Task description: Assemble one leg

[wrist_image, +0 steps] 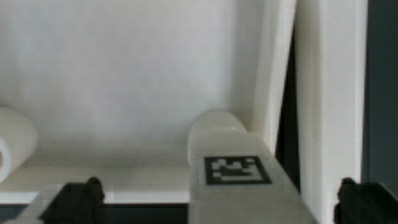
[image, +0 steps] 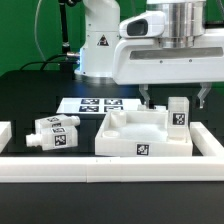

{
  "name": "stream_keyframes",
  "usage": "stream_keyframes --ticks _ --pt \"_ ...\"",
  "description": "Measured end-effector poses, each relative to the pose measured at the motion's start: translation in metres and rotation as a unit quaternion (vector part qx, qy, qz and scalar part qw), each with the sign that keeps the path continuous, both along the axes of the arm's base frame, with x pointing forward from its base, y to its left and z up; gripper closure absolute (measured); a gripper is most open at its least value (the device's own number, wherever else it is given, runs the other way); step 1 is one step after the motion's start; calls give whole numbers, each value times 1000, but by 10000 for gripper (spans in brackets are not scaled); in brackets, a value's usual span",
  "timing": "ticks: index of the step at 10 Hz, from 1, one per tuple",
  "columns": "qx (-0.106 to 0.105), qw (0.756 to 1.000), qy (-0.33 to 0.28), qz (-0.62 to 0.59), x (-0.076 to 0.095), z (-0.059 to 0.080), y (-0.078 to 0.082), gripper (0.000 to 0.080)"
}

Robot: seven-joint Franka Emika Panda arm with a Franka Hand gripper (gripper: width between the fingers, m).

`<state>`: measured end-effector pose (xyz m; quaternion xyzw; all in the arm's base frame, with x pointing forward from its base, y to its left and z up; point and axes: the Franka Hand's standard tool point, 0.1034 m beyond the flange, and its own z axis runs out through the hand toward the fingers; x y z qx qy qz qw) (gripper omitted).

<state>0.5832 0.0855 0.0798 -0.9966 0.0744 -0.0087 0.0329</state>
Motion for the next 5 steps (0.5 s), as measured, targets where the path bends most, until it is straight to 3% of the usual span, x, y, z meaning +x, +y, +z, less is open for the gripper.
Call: stream_keyframes --ticks 2,3,4,5 --pt "0 1000 -1 14 2 0 -1 150" --pt "0 1000 -3 26 5 3 -4 237" --pt "0 1000 -3 27 9 6 -4 387" --pt "1 999 -5 32 11 9 -4 387"
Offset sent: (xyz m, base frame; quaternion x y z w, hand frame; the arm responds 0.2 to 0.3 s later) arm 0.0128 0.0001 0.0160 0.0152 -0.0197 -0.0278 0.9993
